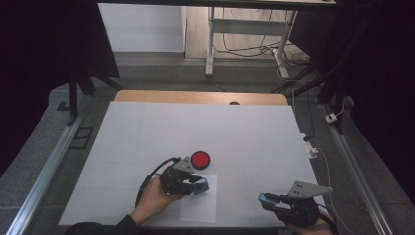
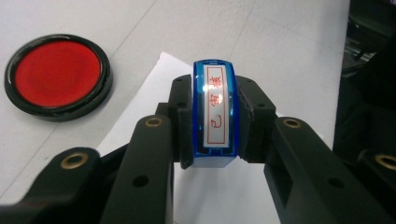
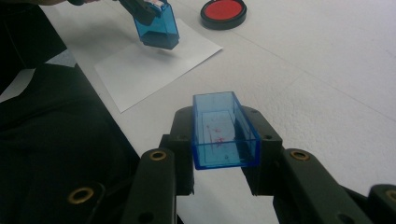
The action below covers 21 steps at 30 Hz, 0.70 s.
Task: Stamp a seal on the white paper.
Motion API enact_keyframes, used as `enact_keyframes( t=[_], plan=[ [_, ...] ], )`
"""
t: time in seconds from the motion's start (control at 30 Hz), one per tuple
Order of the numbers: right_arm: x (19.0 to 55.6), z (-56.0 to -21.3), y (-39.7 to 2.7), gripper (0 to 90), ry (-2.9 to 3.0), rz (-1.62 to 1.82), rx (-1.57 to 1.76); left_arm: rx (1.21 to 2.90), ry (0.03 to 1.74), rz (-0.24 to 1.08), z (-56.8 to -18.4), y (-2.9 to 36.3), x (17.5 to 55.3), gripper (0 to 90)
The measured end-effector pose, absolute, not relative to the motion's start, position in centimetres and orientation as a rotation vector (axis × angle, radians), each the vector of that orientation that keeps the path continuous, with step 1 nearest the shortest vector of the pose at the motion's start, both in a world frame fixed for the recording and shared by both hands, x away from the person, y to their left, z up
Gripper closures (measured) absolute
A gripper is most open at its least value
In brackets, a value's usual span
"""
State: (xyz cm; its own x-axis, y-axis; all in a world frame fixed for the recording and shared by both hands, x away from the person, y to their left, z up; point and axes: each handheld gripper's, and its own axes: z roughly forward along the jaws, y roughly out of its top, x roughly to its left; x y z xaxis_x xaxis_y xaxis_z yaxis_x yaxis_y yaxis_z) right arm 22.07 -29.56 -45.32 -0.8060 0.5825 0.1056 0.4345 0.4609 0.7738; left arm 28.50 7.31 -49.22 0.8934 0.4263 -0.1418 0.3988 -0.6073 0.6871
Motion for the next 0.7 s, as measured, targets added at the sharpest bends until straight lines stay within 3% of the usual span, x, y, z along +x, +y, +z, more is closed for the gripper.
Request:
enact_keyframes(
  t=[0.7],
  plan=[
    [22.1, -45.5, -29.7, 68.2, 2.530, 1.257, 0.930, 2.328, 0.574, 0.117, -50.4, 6.7, 28.0, 71.1]
  ],
)
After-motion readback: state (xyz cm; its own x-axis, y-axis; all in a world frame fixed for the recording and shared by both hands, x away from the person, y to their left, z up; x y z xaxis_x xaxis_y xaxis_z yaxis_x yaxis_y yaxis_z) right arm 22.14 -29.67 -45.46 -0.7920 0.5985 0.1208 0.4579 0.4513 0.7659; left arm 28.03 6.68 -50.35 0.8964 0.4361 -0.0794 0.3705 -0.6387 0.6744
